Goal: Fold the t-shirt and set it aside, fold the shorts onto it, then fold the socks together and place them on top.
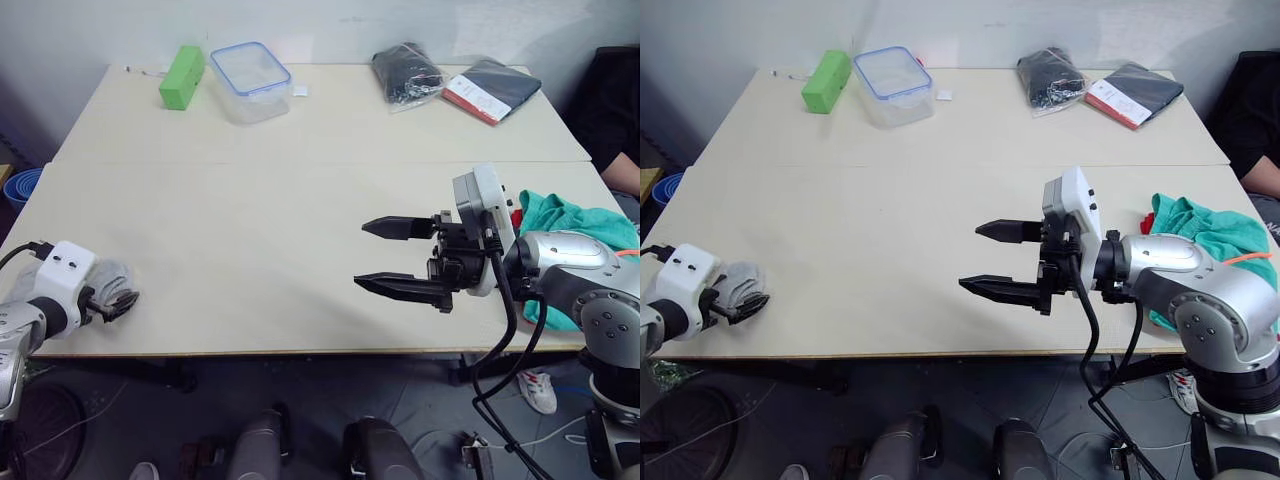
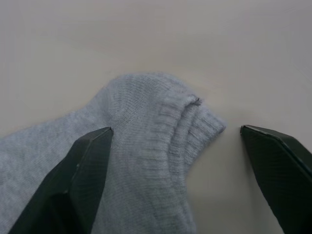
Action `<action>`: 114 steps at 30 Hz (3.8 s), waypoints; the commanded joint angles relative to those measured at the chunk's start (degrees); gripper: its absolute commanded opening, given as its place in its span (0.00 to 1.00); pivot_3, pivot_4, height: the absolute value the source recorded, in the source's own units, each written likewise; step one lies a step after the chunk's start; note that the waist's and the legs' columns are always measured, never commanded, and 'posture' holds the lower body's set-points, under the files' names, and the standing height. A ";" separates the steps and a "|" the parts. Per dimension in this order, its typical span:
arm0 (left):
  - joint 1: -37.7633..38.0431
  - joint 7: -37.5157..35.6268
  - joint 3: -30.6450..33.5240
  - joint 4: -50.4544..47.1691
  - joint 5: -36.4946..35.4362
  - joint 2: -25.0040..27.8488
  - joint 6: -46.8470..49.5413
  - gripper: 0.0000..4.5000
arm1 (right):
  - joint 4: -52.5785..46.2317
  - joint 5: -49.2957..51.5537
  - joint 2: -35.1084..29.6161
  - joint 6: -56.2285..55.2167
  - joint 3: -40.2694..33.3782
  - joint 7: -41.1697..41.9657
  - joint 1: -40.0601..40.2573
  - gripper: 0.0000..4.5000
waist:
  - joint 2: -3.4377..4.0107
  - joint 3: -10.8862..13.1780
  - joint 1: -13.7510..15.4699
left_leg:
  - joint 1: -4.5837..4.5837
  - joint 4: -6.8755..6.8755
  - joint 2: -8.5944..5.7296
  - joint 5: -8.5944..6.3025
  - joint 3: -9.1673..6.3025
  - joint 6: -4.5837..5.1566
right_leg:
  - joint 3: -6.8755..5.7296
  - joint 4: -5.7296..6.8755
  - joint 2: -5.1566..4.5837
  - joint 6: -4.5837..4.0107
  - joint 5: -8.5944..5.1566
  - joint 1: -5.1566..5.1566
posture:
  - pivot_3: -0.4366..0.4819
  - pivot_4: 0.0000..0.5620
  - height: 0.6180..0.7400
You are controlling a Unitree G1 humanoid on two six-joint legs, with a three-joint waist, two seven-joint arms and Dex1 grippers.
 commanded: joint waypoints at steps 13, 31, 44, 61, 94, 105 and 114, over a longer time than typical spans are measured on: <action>-3.02 0.91 -3.95 -5.19 -2.49 -3.57 6.36 0.01 | -4.40 -1.88 -0.49 -2.40 -1.14 -0.44 2.63 1.00 | 0.01 0.00 0.10 | 0.02 -0.02 0.00 0.00 0.02 -0.01 | 0.01 0.06 -0.02 -0.06 -0.04 -0.01 | 0.48 0.27 1.00; -40.84 11.77 -36.51 -1.33 -2.43 -34.80 27.05 0.01 | -6.15 -9.38 -1.79 -5.02 1.94 -0.37 6.84 1.00 | -0.15 -0.03 1.56 | -0.06 0.36 -0.01 0.20 -0.05 -0.18 | -0.06 -0.11 0.12 0.11 0.06 0.26 | 0.48 0.27 1.00; -48.49 8.48 -24.96 -5.80 -10.14 -37.40 36.52 0.73 | -5.93 -19.45 -1.74 -6.62 3.25 -5.12 10.96 1.00 | -0.15 -0.02 1.74 | -0.11 0.40 -0.02 0.25 -0.20 -0.23 | -0.18 -0.23 0.13 0.11 0.06 0.34 | 0.48 0.27 1.00; -36.28 -4.34 -22.01 4.86 -11.58 -9.65 26.54 0.79 | 7.74 -42.83 3.38 -21.52 21.13 -5.87 1.23 1.00 | -0.25 0.01 1.99 | -0.24 0.29 -0.06 0.30 -0.21 -0.31 | -0.17 -0.10 0.09 -0.03 -0.03 0.08 | 0.48 0.27 1.00; -43.78 -6.92 -25.59 6.16 -11.43 -12.88 24.39 0.00 | 0.69 -41.75 7.68 -18.21 15.68 -4.53 5.42 1.00 | -0.29 0.02 1.58 | -0.14 0.37 -0.05 0.31 -0.18 -0.32 | -0.17 0.09 0.11 0.00 -0.01 0.15 | 0.48 0.27 1.00; -53.73 -15.21 -34.87 22.87 -3.71 -15.27 7.33 0.00 | -0.17 -41.53 7.60 -17.80 15.02 -5.64 6.88 1.00 | -0.29 0.02 1.72 | -0.13 0.38 -0.06 0.32 -0.16 -0.32 | -0.18 0.10 0.11 0.00 -0.01 0.15 | 0.48 0.27 1.00; -60.94 -25.76 -39.88 43.23 4.82 -18.07 -9.50 0.13 | -1.11 -41.31 7.65 -16.51 13.88 -5.97 8.04 1.00 | -0.30 0.02 1.53 | -0.15 0.40 -0.04 0.32 -0.07 -0.31 | -0.16 0.13 0.13 -0.02 -0.03 0.08 | 0.48 0.27 1.00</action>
